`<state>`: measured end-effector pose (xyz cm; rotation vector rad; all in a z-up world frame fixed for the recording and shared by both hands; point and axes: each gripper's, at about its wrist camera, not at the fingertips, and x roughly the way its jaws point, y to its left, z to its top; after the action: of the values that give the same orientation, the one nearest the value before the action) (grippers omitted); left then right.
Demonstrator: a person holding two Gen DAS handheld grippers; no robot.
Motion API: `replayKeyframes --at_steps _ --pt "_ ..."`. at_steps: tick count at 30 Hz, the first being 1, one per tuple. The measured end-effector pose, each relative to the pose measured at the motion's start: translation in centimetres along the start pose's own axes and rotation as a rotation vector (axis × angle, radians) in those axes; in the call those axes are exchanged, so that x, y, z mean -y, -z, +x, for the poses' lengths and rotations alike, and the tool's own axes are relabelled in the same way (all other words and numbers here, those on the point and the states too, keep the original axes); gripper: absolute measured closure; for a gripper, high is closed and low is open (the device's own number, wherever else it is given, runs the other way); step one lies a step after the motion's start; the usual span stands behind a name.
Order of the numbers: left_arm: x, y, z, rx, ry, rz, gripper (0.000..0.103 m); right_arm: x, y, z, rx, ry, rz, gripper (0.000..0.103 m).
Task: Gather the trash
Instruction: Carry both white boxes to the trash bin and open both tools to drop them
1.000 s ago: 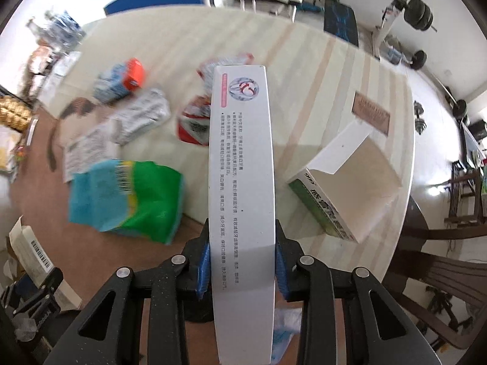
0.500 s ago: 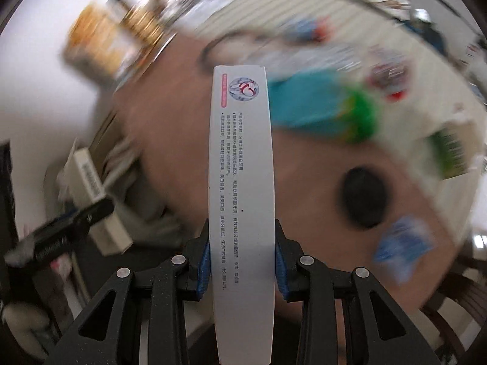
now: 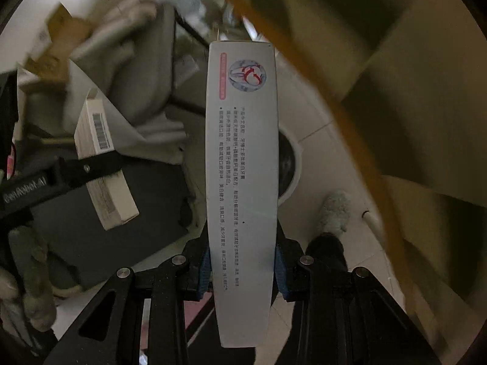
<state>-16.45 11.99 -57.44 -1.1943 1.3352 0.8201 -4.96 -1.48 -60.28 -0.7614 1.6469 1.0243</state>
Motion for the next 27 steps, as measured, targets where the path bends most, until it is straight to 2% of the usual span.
replayKeyframes --at_steps 6,10,12,14,15,16,17,18,20,23,25,27 --pt "-1.7 -2.8 11.1 -0.114 0.036 0.020 0.029 2.6 -1.2 12.1 -0.120 0.001 0.031 0.067" --pt "-2.3 -4.5 16.7 -0.209 0.083 0.024 0.028 4.2 -2.6 17.5 -0.180 -0.021 0.062 0.067" --pt "-2.5 -4.8 18.4 -0.233 0.108 0.027 0.027 4.2 -3.1 19.4 -0.205 -0.033 0.069 0.067" --pt "-2.7 -5.0 19.3 -0.245 0.113 0.013 0.019 4.0 -3.9 20.8 -0.227 -0.050 0.071 0.066" --pt "-2.9 -5.0 19.5 -0.243 0.116 0.009 0.007 4.0 -4.1 21.5 -0.231 -0.053 0.072 0.066" --pt "-3.1 -5.0 19.6 -0.239 0.110 0.006 0.004 3.8 -4.5 21.8 -0.233 -0.052 0.071 0.062" --pt "-3.2 -5.0 19.4 -0.231 0.097 0.002 0.004 3.9 -4.7 21.8 -0.234 -0.048 0.064 0.048" --pt "-3.3 -4.8 19.3 -0.225 0.087 0.000 0.004 3.9 -4.7 21.7 -0.223 -0.033 0.060 0.040" --pt "-3.4 -4.3 18.6 -0.195 0.046 0.005 0.004 3.8 -5.3 21.1 -0.197 0.008 0.056 0.015" --pt "-4.0 -3.3 16.6 -0.074 -0.056 0.022 0.004 3.3 -6.2 20.2 -0.151 0.084 0.053 0.003" --pt "-4.3 -2.3 15.4 -0.001 -0.155 0.044 0.004 3.1 -6.0 19.4 -0.123 0.128 0.054 0.003" --pt "-4.5 -1.3 14.5 0.028 -0.206 0.046 0.004 2.8 -5.9 18.7 -0.101 0.153 0.053 0.003"
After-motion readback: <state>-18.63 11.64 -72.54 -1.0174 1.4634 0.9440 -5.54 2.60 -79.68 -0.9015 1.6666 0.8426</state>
